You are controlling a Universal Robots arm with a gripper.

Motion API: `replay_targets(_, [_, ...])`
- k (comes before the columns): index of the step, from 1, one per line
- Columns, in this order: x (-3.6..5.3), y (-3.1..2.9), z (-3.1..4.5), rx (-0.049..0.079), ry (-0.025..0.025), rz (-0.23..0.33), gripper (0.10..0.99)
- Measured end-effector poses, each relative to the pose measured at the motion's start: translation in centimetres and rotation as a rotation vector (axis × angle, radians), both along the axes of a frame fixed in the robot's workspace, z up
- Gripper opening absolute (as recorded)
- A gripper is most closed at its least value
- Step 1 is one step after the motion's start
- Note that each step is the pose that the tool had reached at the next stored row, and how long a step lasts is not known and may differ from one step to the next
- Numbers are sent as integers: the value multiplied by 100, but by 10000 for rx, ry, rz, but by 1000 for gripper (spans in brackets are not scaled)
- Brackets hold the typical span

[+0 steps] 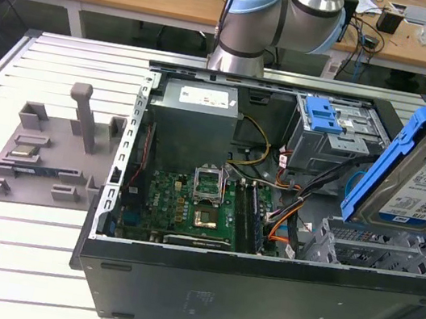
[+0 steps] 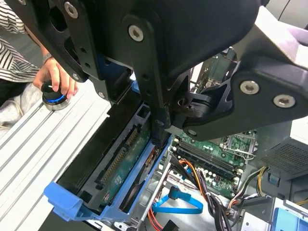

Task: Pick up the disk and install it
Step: 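Pick up the disk, then insert the disk into the insertion slot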

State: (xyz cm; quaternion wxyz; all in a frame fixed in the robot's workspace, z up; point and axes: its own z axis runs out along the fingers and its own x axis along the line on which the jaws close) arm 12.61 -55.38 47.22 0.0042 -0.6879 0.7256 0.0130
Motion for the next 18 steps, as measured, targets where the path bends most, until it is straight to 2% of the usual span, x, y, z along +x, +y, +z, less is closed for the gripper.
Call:
replay_targets(5, [0,0,-3,1,0,9,369])
replay_targets(7, [-2,0,-26,-4,0,33,369])
replay_targets(18, [-2,18,-213,-10,0,241,369])
